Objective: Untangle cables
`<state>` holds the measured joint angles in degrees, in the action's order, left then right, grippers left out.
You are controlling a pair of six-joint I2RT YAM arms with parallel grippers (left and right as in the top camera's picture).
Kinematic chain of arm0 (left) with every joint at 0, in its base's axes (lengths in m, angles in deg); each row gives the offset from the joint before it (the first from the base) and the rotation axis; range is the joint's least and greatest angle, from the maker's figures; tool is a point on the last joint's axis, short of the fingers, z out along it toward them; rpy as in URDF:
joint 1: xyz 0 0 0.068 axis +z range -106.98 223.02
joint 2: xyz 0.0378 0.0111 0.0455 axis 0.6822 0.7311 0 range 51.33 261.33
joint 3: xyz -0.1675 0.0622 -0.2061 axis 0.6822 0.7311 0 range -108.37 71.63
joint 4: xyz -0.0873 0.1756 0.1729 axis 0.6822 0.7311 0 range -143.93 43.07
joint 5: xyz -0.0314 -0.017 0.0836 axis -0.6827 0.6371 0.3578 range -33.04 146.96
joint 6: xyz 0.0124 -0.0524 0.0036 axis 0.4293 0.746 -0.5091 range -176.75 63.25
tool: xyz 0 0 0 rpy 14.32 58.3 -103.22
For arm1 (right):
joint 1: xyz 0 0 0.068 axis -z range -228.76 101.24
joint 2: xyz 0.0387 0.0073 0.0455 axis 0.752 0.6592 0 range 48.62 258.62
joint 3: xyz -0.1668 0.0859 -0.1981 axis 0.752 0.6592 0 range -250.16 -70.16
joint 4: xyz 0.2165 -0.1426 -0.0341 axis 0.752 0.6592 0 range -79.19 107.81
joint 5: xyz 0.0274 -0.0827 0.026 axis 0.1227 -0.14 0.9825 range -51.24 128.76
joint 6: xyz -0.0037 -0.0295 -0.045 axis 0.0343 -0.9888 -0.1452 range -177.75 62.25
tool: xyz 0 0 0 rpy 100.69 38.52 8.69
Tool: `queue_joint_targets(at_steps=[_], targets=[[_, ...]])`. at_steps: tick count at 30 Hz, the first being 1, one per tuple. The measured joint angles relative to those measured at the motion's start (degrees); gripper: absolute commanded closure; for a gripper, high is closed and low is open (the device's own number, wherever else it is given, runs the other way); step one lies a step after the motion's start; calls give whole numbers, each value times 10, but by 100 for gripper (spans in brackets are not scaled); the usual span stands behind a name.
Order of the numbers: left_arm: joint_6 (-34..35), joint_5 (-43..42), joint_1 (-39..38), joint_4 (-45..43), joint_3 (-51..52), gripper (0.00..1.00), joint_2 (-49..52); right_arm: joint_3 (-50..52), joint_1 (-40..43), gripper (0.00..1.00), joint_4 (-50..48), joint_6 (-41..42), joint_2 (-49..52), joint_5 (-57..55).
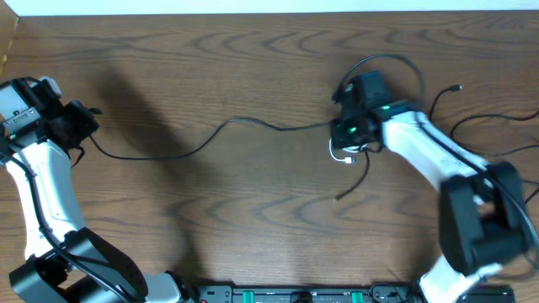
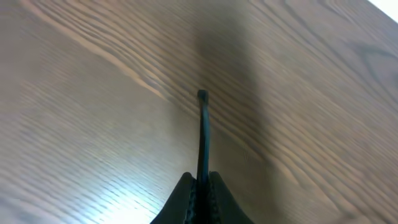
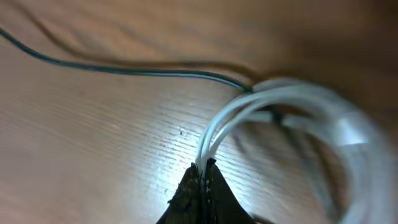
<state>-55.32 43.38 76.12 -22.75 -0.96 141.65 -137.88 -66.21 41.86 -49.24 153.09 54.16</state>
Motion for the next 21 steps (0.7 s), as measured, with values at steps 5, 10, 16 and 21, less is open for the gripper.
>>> queue_joint_targets(at_steps=[5,10,16,21], targets=[[1,59,2,-11,0,92,0,0,48,99,51,0,-95,-34],[8,103,22,-13,0,92,0,0,113,99,102,-2,-123,-77],[33,127,71,-14,0,92,0,0,195,99,121,-4,-123,-105],[59,133,111,-14,0,92,0,0,246,99,131,-5,-123,-119]])
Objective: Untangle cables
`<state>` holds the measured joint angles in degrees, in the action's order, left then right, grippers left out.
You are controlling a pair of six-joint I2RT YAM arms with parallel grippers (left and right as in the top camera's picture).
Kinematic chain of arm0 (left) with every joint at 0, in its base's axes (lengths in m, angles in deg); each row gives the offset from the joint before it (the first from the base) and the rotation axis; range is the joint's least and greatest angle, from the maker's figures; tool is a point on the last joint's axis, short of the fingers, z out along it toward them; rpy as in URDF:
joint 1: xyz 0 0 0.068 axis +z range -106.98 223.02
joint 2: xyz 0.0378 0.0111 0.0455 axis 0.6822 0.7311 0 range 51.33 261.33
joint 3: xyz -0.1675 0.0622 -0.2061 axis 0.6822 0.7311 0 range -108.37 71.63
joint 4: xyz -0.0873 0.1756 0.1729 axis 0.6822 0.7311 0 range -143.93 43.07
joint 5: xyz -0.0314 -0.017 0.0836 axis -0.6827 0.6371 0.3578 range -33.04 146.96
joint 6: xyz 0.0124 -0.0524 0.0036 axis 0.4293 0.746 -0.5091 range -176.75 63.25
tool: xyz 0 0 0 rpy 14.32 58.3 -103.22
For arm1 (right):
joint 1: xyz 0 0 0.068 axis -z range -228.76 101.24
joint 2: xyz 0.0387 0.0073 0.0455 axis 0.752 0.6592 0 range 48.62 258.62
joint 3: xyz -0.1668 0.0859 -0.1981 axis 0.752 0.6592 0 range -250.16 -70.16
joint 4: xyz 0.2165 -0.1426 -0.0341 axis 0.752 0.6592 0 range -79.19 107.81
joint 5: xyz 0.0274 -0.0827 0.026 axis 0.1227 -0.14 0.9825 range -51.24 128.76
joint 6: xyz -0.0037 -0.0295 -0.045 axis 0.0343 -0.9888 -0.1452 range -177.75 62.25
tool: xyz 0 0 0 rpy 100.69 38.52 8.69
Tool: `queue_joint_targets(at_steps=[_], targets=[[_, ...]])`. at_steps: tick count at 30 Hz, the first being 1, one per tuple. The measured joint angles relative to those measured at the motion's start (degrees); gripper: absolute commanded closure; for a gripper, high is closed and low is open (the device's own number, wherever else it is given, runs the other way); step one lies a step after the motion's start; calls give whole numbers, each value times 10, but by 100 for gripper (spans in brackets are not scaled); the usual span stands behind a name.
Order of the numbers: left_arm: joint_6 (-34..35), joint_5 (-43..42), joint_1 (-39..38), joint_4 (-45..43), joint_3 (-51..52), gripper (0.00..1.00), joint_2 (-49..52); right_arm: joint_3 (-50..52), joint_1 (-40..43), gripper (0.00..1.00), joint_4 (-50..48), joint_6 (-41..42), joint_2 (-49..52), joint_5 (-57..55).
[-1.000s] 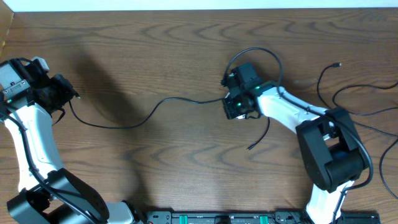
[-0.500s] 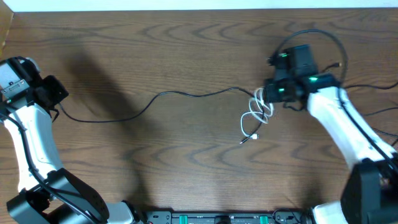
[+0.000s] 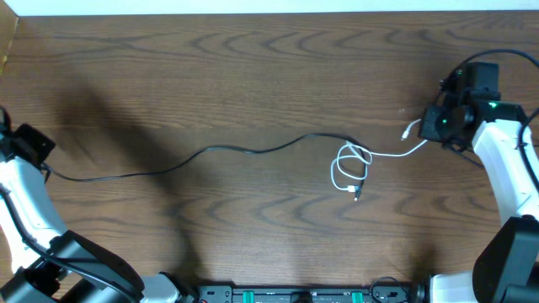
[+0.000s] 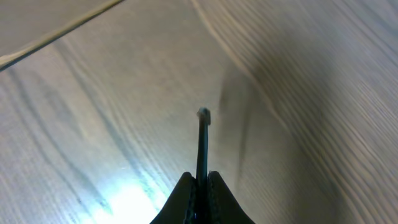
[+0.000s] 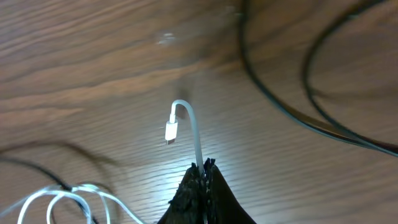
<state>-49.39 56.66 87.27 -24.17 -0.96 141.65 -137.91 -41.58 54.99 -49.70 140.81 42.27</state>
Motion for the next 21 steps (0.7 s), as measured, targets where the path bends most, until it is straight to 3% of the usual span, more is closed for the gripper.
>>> queue_joint_targets(at_steps=[21], targets=[[77,7,154,-80,0,93,0,0,155,99,17,-15,0,-57]])
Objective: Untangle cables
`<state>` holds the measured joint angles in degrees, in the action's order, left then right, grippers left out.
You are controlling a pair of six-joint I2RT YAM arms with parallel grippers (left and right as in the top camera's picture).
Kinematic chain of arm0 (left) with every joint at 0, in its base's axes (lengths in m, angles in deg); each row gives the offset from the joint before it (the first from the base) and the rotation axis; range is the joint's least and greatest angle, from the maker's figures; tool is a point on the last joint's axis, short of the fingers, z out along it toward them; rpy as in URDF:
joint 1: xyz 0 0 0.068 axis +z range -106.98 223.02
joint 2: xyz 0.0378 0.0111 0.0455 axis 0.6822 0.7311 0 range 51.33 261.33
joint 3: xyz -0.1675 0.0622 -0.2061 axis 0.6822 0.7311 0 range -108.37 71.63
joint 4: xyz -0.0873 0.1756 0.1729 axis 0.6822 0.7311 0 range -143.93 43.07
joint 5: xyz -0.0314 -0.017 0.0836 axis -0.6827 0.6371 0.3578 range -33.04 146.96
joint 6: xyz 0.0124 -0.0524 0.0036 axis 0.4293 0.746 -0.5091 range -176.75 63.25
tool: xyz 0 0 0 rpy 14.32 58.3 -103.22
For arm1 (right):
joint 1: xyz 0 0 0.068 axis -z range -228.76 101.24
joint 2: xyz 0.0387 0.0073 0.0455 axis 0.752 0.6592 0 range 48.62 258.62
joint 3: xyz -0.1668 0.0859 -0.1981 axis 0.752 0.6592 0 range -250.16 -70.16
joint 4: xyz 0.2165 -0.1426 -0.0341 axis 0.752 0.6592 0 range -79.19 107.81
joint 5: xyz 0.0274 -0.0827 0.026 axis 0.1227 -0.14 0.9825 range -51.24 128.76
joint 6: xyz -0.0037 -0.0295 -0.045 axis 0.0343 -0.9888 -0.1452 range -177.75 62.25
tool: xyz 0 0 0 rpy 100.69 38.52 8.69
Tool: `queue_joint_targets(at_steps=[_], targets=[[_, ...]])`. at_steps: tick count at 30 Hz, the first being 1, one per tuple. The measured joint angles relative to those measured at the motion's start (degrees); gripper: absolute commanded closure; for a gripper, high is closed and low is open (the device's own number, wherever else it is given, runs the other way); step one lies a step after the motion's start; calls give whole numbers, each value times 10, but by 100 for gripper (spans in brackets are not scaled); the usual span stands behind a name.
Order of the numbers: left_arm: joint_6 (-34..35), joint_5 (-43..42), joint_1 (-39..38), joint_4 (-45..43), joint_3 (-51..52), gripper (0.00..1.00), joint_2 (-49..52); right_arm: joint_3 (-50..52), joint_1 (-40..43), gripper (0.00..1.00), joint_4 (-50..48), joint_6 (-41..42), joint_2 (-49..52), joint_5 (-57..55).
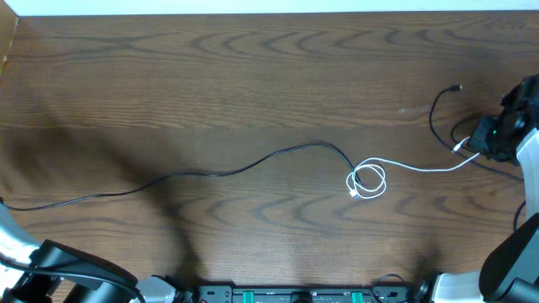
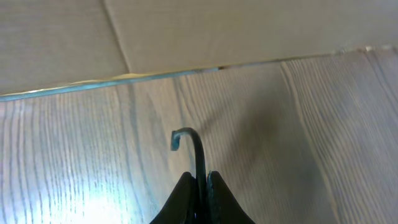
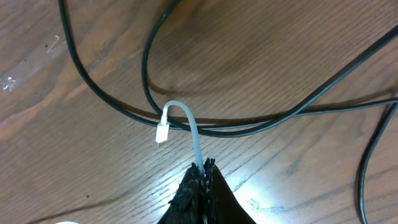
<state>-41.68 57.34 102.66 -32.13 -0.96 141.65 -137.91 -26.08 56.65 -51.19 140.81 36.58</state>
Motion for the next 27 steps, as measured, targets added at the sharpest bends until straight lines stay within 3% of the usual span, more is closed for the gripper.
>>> queue_joint_targets(at_steps=[6,7,9,10,13,19,26,27], targets=[[6,0,3,-2,0,93,0,0,1,92,0,3,0,9],[6,0,3,-2,0,92,0,0,1,85,0,4,0,14],[7,-1,3,-1,0,92,0,0,1,56,0,4,0,29],[7,-3,3,0,0,92,0,0,1,26,-1,6,0,41],[9,-30,3,3,0,93,0,0,1,9,-11,-11,0,119],[10,-100,-4,10,0,92,0,0,-28,6,-15,-56,0,264],[-8,-136,-60,18,0,91,0,0,-120,1,-20,-77,0,303],[-10,-138,-69,18,0,74,0,0,-132,1,-20,-77,0,305]])
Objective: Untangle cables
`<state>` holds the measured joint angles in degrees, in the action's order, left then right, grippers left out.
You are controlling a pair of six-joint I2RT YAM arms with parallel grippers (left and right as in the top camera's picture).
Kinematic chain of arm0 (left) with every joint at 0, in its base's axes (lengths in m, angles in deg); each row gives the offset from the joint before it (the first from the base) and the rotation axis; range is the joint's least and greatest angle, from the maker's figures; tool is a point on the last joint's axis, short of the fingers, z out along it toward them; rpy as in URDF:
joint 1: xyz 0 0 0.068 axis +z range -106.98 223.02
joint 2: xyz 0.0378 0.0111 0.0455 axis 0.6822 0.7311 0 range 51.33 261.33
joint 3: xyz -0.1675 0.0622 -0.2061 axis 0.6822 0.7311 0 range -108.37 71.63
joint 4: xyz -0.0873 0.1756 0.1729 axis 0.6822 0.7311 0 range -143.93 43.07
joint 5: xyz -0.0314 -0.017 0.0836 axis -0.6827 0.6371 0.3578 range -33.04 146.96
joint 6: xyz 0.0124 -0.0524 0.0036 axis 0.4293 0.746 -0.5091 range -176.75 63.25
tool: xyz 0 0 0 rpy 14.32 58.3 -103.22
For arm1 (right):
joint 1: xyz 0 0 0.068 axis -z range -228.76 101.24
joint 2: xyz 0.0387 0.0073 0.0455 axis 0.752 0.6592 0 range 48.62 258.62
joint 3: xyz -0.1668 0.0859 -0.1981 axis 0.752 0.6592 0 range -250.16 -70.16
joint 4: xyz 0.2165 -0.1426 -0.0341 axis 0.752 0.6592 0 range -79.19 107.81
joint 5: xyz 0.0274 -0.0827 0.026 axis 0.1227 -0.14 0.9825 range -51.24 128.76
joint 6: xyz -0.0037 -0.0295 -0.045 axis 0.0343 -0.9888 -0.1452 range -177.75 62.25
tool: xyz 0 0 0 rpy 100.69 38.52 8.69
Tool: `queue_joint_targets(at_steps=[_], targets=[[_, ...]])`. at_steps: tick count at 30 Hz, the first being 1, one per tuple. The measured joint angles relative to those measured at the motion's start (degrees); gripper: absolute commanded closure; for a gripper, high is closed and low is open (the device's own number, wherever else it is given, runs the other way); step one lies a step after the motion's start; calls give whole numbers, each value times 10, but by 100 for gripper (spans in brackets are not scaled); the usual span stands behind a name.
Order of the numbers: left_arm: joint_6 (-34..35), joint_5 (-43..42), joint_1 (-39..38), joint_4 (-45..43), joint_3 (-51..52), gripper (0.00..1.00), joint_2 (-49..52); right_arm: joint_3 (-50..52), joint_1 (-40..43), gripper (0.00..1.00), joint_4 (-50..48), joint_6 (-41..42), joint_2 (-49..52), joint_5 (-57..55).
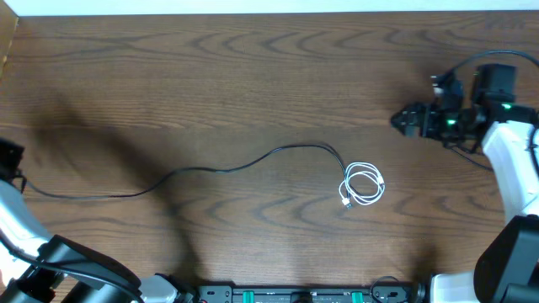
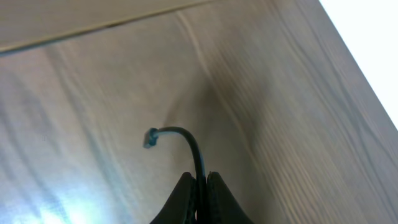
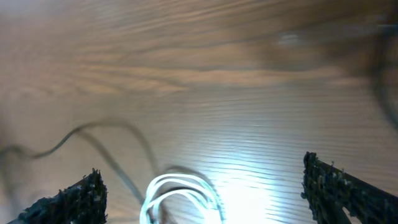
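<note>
A thin black cable (image 1: 219, 167) snakes across the table from the left edge to the middle. Its end (image 2: 151, 138) sticks out past my left gripper (image 2: 199, 180), which is shut on it at the far left (image 1: 8, 157). The white cable (image 1: 364, 186) lies in a small coil beside the black cable's other end. My right gripper (image 1: 406, 120) hangs up and to the right of the coil, open, with nothing between its fingers (image 3: 81, 194). From the right wrist the white coil (image 3: 183, 190) shows below the wide gap.
The brown wooden table (image 1: 253, 76) carries a second black cable (image 1: 482, 55) that loops at the far right, around my right arm. A pale strip runs along the table's far edge.
My right gripper has opened and let go of the white cable, and now sits further left and up. The white cable has drawn back into a coil at the middle. The left gripper still grips the black cable.
First my right gripper was shut on the white cable at the tangle in the middle, my left on the black cable's end at the left. Then both stood further apart with the cables stretched out. Now the white cable lies released in a coil.
</note>
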<state>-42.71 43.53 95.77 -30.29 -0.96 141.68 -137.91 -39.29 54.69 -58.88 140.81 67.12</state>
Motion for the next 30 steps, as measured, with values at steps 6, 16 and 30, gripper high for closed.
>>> queue_joint_targets(at_steps=[6,16,30], targets=[[-8,-4,-41,2,0,3,0,0,-81,1,6,-2,0,-6],[-85,-91,-111,19,0,3,-1,0,-173,1,50,5,0,-51],[-413,-206,-373,232,-1,3,-41,0,-183,1,156,5,0,-99]])
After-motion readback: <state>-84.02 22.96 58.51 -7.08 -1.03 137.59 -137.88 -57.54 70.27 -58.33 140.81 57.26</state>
